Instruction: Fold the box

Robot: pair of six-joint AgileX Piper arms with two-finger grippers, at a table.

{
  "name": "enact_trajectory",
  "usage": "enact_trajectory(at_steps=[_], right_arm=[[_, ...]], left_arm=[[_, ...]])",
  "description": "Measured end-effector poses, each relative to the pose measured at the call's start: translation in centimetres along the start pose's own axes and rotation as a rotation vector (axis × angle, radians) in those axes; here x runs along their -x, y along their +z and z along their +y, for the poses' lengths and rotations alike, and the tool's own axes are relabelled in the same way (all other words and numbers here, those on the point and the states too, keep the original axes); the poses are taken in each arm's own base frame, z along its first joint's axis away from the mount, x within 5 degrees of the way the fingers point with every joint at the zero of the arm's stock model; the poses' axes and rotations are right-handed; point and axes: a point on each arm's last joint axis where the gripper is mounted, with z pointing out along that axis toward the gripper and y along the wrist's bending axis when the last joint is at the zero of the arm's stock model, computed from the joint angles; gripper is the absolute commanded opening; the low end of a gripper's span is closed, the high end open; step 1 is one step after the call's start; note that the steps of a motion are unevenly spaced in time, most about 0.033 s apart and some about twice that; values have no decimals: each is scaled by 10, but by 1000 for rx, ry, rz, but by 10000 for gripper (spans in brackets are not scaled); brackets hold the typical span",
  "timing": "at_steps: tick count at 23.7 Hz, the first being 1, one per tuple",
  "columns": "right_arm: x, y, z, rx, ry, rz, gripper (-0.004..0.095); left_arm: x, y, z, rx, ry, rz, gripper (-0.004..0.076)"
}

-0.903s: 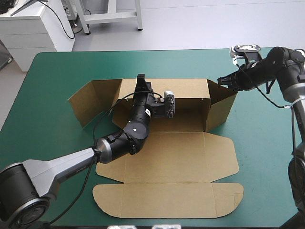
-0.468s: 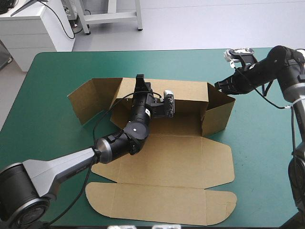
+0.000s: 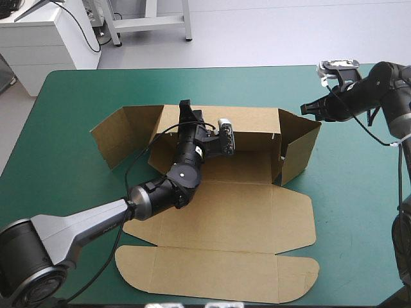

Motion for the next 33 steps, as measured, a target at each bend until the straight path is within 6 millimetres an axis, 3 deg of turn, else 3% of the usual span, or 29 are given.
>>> enact_trajectory(at_steps=[5, 16, 23, 33], right_arm=[[1, -1, -5, -9, 11, -12, -21], [-8, -3, 5, 100, -49, 67, -21], [-37, 4, 15, 203, -56, 113, -21], [-49, 9, 19, 234, -45, 46, -19]], left_arm=[[0, 0, 0, 4, -45, -2, -8], [1, 0, 0, 0, -21, -4, -8], [0, 0, 0, 0, -23, -1, -8], [3, 5, -11, -20, 63, 23, -8]])
